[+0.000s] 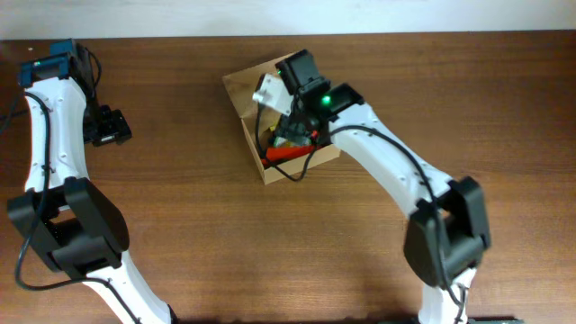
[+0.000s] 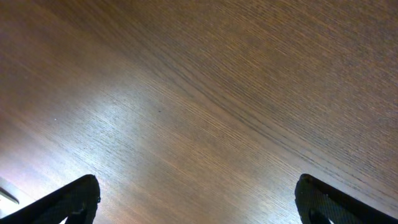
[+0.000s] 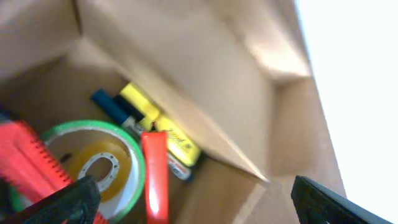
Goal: Pack container
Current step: 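Open the right gripper to release the stapler and lift away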
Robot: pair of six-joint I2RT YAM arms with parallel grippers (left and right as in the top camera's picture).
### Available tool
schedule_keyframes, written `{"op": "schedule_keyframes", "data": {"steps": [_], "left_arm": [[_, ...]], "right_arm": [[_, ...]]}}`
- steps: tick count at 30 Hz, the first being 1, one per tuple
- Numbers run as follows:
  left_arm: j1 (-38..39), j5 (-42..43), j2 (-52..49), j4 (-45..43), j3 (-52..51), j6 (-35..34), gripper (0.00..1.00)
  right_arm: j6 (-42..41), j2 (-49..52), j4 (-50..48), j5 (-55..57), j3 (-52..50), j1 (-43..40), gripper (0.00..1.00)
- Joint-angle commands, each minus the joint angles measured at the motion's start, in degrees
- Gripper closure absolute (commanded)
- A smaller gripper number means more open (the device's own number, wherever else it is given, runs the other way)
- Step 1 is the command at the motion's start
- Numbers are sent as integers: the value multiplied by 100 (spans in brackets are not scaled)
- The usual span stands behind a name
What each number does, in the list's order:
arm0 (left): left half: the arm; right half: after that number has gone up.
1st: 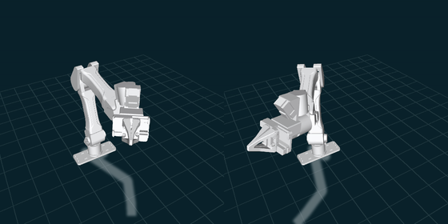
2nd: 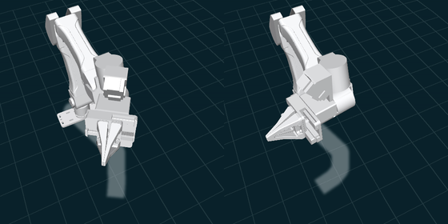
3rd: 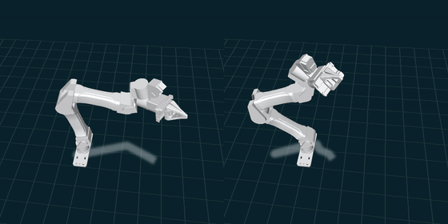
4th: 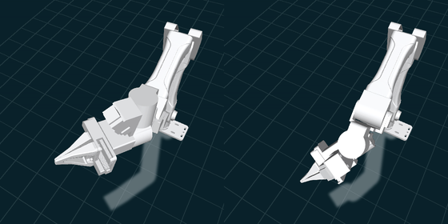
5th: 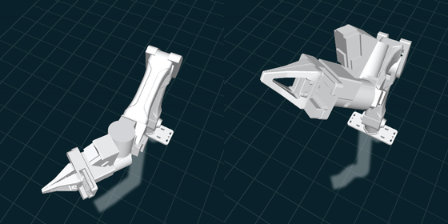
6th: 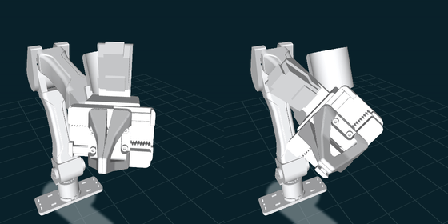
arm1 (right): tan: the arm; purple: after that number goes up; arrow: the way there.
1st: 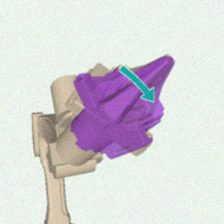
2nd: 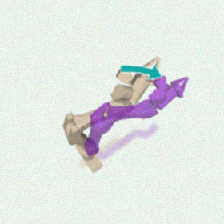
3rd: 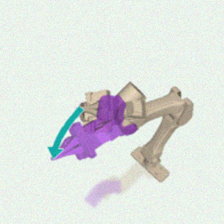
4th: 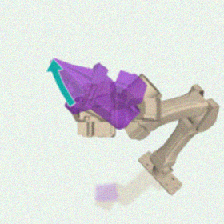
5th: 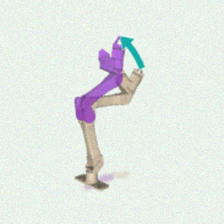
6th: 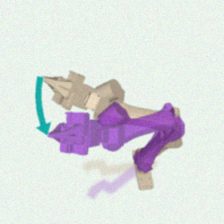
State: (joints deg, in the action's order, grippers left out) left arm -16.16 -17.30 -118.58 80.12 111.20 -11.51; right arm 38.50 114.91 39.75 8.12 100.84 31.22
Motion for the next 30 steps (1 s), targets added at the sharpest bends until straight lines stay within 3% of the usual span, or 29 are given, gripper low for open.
{"op": "schedule_keyframes", "data": {"steps": [1, 4, 6, 10, 14, 17, 23, 26, 30], "left_arm": [[-13, 22, 33, 0, -57, 90, 0], [-13, 20, 33, 0, -57, 90, 0], [-13, 22, 33, 0, -57, 90, 0], [-13, 22, 33, 0, -57, 90, 0], [-13, 22, 33, 0, -57, 90, 0], [-13, 22, 33, 0, -57, 90, 0], [-13, 22, 33, 0, -57, 90, 0], [-13, 22, 33, 0, -57, 90, 0], [-13, 22, 33, 0, -57, 90, 0]], "right_arm": [[-1244, -623, -33, -20, 149, 26, 1], [-2249, -973, 11, -37, 149, 17, 4], [-3106, -1220, 122, -37, 149, -20, 19], [-4291, -1565, 520, -57, 146, -201, 64], [-4813, -1867, 1001, -55, 136, -498, 86], [-4957, -2155, 1392, -50, 136, -802, 91], [-4955, -2457, 2190, 7, 136, -1681, 87], [-4955, -2398, 2586, -37, 133, -2063, 96], [-4953, -2282, 2820, -39, 133, -2356, 96]]}}
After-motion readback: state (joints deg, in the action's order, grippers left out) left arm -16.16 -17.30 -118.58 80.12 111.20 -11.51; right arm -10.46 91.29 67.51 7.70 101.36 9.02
